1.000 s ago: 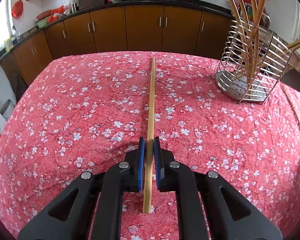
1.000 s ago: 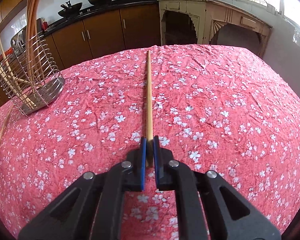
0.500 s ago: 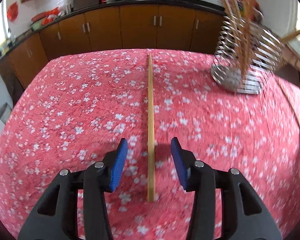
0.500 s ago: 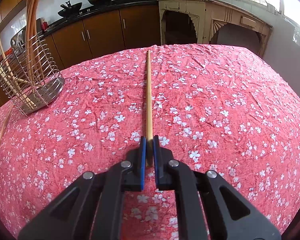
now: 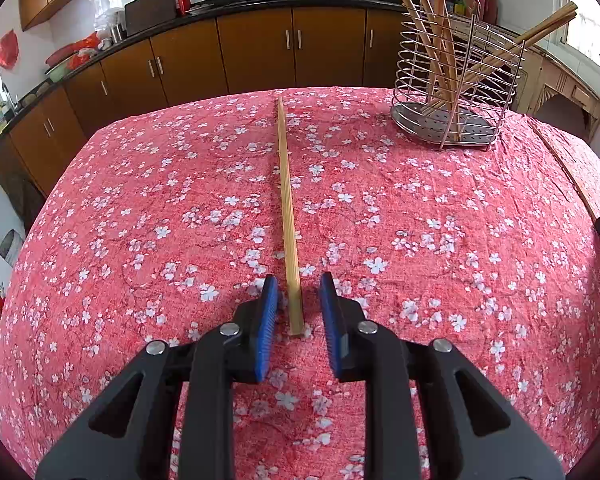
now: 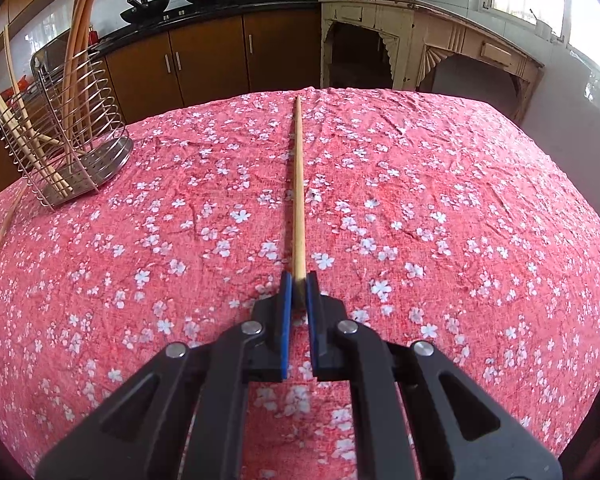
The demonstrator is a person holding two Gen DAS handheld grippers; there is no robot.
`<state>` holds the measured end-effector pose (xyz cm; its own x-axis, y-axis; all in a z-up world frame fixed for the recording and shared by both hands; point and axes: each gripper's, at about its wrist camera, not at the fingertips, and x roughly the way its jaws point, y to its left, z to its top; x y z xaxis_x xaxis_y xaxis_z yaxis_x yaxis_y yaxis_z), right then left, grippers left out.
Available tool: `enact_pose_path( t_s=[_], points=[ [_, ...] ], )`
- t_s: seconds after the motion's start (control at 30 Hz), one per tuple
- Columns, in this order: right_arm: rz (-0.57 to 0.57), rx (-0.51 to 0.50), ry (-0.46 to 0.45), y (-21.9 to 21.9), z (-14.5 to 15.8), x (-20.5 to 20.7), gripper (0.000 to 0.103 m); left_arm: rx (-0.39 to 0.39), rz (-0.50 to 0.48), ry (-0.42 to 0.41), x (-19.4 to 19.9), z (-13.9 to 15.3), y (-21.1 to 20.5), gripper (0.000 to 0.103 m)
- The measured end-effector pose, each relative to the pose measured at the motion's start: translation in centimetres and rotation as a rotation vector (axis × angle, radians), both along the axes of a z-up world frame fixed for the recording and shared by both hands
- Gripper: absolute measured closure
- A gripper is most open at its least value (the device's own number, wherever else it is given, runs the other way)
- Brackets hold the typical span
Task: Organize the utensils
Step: 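Lift both held chopsticks and carry them toward the wire holder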
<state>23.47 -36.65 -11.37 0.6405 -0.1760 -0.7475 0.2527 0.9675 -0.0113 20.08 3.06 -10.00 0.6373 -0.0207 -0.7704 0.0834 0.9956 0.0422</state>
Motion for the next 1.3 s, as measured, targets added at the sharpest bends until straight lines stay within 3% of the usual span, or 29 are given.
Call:
enact_pose_path(
  t_s=[0.37, 0.5, 0.7, 0.9, 1.3],
  points=[
    [0.001, 0.004, 0.001, -0.2, 0.1, -0.2, 0.095, 0.006, 0.003, 0.002, -0.3, 0.1, 0.1, 0.082],
    [0.001, 0.005, 0.0, -0.3, 0.1, -0.2, 0.095, 0.005, -0.012, 0.002, -0.4, 0.2, -0.1, 0.095],
    [0.006, 0.021, -0.018, -0.4, 0.4, -0.7, 0.095, -0.002, -0.016, 0.002, -0.6, 0.4, -0.1, 0.096],
    [0.008, 0.002, -0.095, -0.4, 2.5, -2.4, 0.095, -0.018, -0.031, -0.134, -2.9, 3.7, 0.8, 0.096],
    [0.053, -0.094, -0.316, 1.3, 10.0, -5.9, 0.095, -0.055, -0.03, -0.399, -6.3, 10.8, 1.2, 0.096]
  ],
)
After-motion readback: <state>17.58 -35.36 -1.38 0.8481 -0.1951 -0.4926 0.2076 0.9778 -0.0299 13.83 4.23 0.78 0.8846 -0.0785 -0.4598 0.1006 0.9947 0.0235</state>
